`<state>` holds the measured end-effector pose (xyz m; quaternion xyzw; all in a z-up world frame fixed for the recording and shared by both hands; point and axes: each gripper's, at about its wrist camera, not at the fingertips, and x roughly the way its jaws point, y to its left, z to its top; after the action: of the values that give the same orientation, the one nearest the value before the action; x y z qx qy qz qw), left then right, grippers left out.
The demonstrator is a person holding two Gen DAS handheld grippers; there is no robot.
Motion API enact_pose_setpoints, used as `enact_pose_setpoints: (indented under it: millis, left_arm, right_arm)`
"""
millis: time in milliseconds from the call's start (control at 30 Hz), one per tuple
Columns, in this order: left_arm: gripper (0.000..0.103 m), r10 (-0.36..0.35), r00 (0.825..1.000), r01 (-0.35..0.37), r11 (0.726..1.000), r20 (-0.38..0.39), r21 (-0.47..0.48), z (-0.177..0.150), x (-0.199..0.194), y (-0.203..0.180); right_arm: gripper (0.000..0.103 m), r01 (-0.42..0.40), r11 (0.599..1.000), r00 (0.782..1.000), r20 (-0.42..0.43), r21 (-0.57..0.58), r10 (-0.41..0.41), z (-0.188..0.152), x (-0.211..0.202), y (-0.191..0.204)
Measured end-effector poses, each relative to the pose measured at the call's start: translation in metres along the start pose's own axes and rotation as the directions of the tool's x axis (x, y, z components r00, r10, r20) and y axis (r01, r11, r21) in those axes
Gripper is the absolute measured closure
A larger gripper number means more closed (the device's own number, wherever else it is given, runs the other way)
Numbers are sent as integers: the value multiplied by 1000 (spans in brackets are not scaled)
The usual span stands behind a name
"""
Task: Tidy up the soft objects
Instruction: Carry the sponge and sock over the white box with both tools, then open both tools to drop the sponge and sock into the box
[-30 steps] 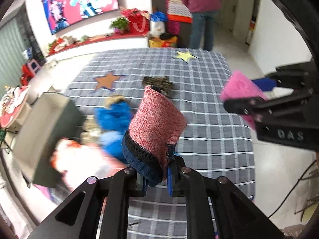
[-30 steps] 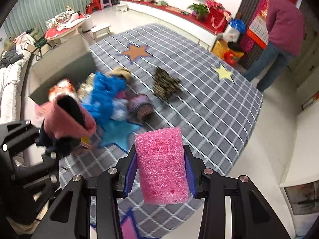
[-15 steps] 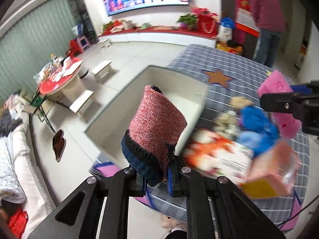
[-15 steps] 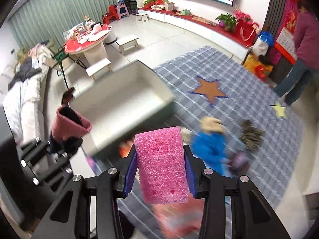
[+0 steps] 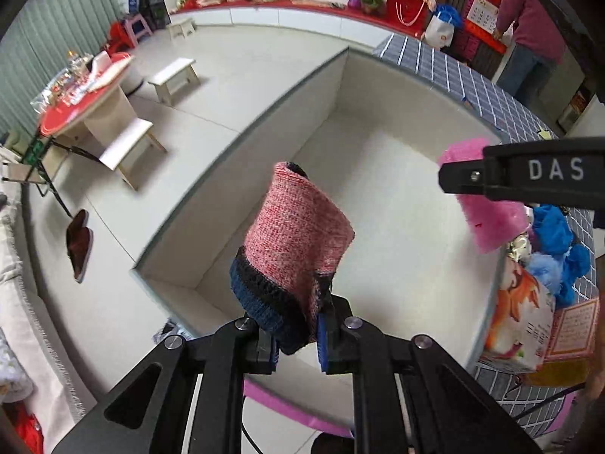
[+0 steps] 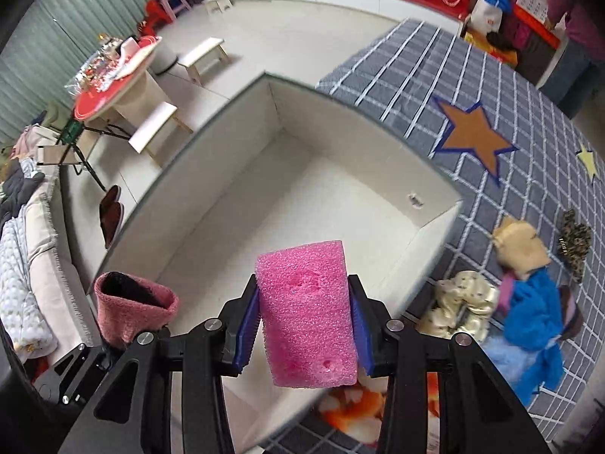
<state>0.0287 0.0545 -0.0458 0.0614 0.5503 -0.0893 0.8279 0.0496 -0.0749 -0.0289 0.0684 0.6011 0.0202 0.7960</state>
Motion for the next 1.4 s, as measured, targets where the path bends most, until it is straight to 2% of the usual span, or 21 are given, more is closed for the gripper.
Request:
enact_pose_setpoints:
  millis: [233,467,567,633,667,700,733,800,867,900,933,1000,1067,1233,1400]
  left_arm:
    - [85,-37,998,37,999,-49,2,9,23,-3]
    - [83,-38,996,38,999,-79,-6,13,33,-5]
    - [79,-43,995,42,999,-86,-12,15,35,-7]
    - [72,-39,995,37,999,-89,-18,17,37,-5]
    - [64,-31,995,29,999,-90,-22,18,38,-5]
    - [52,-20,996,18,1000,-89,-21,19,37,-6]
    - [45,-8,996,7,1000,-87,-16,20,37,-7]
    - [21,23,996,-22,1000,-81,8,24,35,-13]
    - [19,62,996,-60,998,-65,30,27,31,-19]
    - [19,68,996,-66,997,-57,36,28,29,-21]
    - [19,71,996,-69,997,-53,39,28,28,-22]
    - [19,77,995,-75,997,-59,32,28,29,-22]
    - [19,72,995,-71,997,-67,20,26,30,-17]
    - [19,30,998,-31,999,-48,-20,23,22,-12]
    - [19,23,999,-22,998,22,-63,21,-6,-11]
  right_arm:
    - [59,25,1000,999,-42,-13,-26,10,26,11]
    - [59,40,999,997,-66,-16,-41,13,40,13]
    - [59,45,999,997,-68,-22,-46,15,44,14]
    - [59,47,999,996,-73,-23,-49,16,47,14]
    - [59,47,999,996,-77,-22,-49,16,48,13]
    - [59,46,999,996,-79,-21,-48,17,48,13]
    - [57,49,999,996,-79,-20,-50,18,49,13]
    - [55,60,998,995,-80,-30,-62,20,50,14]
    - [55,65,997,994,-84,-39,-68,21,51,15]
    - [52,58,998,994,-88,-38,-61,21,51,15]
    - [31,56,998,994,-90,-36,-59,21,50,15]
    - [1,58,998,995,-76,-24,-59,20,48,14]
    - [1,45,999,998,-38,-19,-46,19,39,13]
    - [1,26,1000,999,-30,5,-26,18,29,6]
    - [1,-22,997,1000,-10,72,23,9,-1,-11]
